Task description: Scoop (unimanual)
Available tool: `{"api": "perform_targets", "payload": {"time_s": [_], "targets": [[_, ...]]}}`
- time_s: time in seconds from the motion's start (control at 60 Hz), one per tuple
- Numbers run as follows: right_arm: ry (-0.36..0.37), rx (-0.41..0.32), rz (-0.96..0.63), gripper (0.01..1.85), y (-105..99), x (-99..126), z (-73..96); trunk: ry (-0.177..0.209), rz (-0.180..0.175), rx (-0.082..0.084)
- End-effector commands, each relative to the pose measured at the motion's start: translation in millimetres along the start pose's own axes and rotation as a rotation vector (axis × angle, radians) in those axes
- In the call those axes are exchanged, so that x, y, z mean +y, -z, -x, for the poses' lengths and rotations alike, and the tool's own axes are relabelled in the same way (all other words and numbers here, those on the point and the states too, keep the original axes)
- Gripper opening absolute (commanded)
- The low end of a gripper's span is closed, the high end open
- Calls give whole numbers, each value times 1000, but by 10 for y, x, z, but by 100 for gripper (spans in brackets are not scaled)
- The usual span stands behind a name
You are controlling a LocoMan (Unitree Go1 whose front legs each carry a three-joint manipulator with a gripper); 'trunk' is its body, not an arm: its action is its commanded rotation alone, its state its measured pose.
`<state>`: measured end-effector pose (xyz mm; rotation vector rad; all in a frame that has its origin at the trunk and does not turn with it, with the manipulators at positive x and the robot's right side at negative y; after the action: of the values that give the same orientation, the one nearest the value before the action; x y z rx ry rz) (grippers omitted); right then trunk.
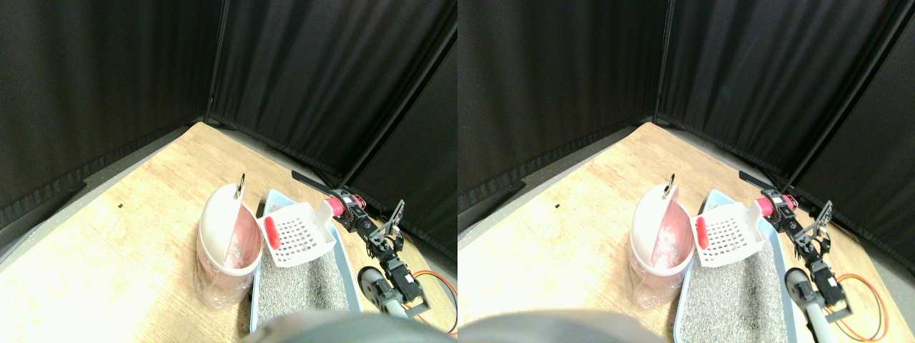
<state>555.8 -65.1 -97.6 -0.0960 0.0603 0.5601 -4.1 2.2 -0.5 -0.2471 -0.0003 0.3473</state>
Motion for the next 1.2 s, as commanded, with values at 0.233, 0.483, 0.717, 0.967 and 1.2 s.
{"api": "perform_targets", "payload": {"time_s": [0.233,0.483,0.717,0.967,1.2], "targets": [[18,-12,67,5,-189,118,-22,-18,-2,18],[12,43,100,5,-244,160,-60,-20,-1,25],[43,99,171,5,-325,218,-79,-19,-1,26],[63,129,192,5,-330,203,-98,-16,-3,27],[58,93,229,5,-300,174,-111,-12,-1,30]]}}
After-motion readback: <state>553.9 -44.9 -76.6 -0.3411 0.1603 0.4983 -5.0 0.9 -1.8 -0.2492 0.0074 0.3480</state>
